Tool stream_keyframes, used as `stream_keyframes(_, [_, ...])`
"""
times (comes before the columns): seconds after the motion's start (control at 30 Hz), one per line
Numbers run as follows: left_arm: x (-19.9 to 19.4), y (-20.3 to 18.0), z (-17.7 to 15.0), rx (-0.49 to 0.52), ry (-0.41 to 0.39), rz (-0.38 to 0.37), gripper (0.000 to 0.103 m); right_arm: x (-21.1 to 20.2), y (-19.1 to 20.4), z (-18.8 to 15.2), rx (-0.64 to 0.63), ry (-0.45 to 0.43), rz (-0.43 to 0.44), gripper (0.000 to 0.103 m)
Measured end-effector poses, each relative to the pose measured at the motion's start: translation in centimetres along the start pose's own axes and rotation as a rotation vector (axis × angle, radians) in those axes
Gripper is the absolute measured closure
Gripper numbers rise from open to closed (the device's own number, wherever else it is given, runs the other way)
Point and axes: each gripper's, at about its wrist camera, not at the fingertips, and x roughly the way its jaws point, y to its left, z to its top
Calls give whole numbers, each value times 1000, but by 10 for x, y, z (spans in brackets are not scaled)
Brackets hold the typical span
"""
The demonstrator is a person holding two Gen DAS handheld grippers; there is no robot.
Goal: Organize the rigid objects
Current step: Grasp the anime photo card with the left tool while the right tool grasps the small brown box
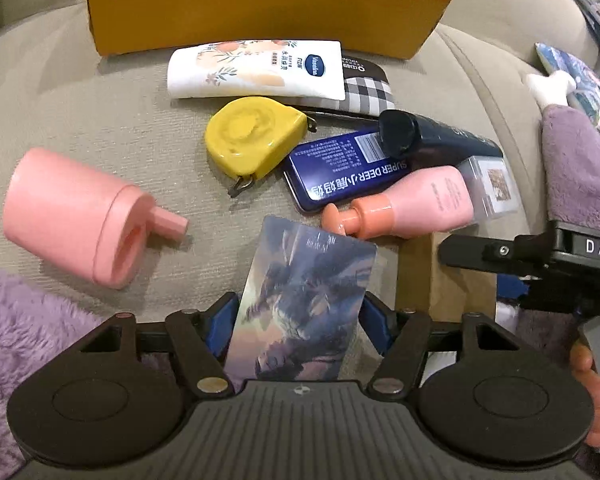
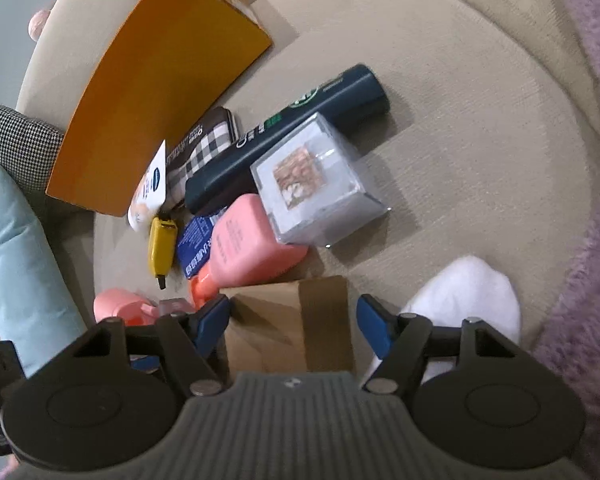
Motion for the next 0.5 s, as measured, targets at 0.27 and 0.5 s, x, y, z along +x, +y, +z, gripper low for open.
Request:
stream_keyframes(0.27, [-22, 10, 4, 27, -32, -31, 19, 6, 14, -5, -112, 4, -35, 25])
stream_keyframes(0.5, [-10, 23, 14, 10, 21, -51, 26, 0, 26, -17, -195, -10, -18, 41])
